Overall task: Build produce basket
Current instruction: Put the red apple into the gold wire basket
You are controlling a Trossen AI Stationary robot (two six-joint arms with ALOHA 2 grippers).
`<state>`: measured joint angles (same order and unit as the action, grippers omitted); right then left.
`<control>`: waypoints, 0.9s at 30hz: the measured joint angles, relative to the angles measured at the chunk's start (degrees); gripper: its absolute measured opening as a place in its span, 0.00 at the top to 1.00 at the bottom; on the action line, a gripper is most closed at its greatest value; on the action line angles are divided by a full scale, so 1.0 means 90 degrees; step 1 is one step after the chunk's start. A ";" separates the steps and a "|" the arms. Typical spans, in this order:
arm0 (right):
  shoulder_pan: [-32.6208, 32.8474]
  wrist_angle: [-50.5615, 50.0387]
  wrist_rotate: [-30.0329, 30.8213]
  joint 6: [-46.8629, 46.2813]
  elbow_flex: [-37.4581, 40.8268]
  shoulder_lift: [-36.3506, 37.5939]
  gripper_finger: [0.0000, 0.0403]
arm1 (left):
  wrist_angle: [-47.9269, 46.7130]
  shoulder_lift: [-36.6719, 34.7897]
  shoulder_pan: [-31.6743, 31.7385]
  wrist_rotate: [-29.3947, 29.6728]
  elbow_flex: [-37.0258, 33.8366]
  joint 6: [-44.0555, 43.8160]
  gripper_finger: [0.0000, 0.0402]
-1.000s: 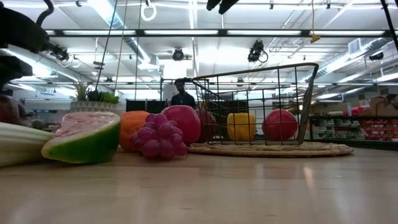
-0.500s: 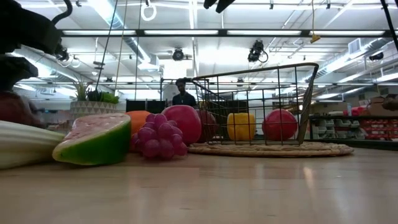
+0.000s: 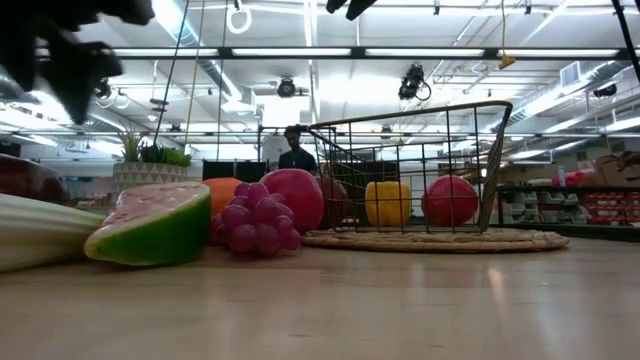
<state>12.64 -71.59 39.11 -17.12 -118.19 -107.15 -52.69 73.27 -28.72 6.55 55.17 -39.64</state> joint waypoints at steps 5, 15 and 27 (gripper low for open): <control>0.0000 0.0000 0.0002 0.0040 0.0000 0.0000 0.09 | 0.0516 0.0593 0.0349 0.0017 0.0011 0.0241 0.23; 0.0001 0.0049 0.0002 0.0040 0.0000 -0.0002 0.09 | -0.0393 0.2465 0.0671 -0.0689 0.1017 0.1421 0.23; 0.0020 0.0110 -0.0005 0.0126 0.0002 -0.0002 0.09 | -0.0474 0.2917 0.0750 -0.0703 0.0989 0.1815 0.30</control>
<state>12.83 -70.61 39.07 -15.98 -118.17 -107.18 -56.96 99.53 -21.97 0.23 64.07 -23.31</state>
